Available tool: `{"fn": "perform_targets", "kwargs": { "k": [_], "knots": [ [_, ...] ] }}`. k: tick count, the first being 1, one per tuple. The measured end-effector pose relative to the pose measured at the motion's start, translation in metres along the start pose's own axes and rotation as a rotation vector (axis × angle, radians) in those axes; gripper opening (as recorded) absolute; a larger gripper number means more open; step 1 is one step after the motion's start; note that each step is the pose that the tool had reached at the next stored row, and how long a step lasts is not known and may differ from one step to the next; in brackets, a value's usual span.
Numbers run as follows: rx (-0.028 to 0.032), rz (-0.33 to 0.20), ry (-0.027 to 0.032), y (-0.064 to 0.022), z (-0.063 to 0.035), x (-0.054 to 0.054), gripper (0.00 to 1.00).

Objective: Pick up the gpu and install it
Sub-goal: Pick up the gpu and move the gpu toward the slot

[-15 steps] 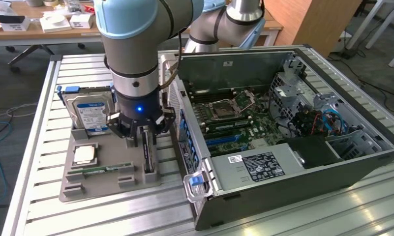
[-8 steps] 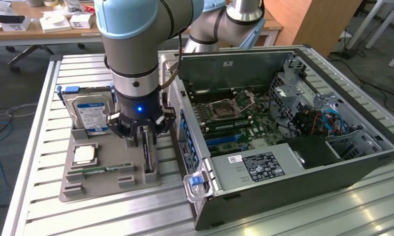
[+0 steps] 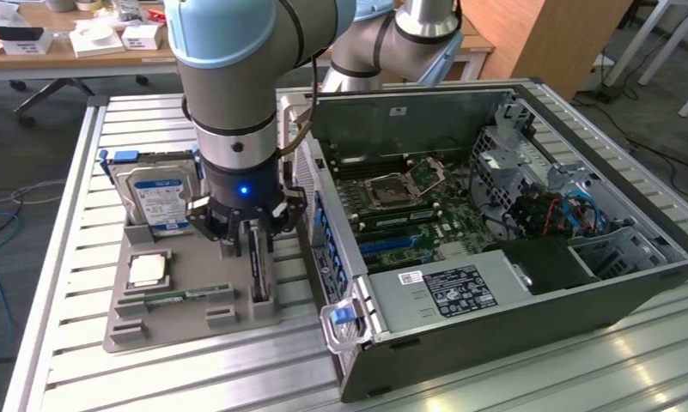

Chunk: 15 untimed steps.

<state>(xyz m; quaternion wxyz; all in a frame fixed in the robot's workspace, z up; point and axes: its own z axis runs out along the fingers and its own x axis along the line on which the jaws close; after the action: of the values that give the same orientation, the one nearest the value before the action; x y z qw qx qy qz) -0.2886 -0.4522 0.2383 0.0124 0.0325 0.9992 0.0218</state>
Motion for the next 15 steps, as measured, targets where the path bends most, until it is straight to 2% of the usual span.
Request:
{"fn": "perform_targets", "kwargs": {
  "k": [7,8,9,11,15],
  "knots": [
    [0.0000,0.000,0.0000,0.0000,0.0000,0.0000,0.46],
    [-0.0001,0.000,0.0000,0.0000,0.0000,0.0000,0.39],
    [0.0000,0.000,0.0000,0.0000,0.0000,0.0000,0.39],
    [0.0001,0.000,0.0001,0.0000,0.0000,0.0000,0.27],
    [0.0000,0.000,0.0001,0.0000,0.0000,0.0000,0.25]
  ]
}}
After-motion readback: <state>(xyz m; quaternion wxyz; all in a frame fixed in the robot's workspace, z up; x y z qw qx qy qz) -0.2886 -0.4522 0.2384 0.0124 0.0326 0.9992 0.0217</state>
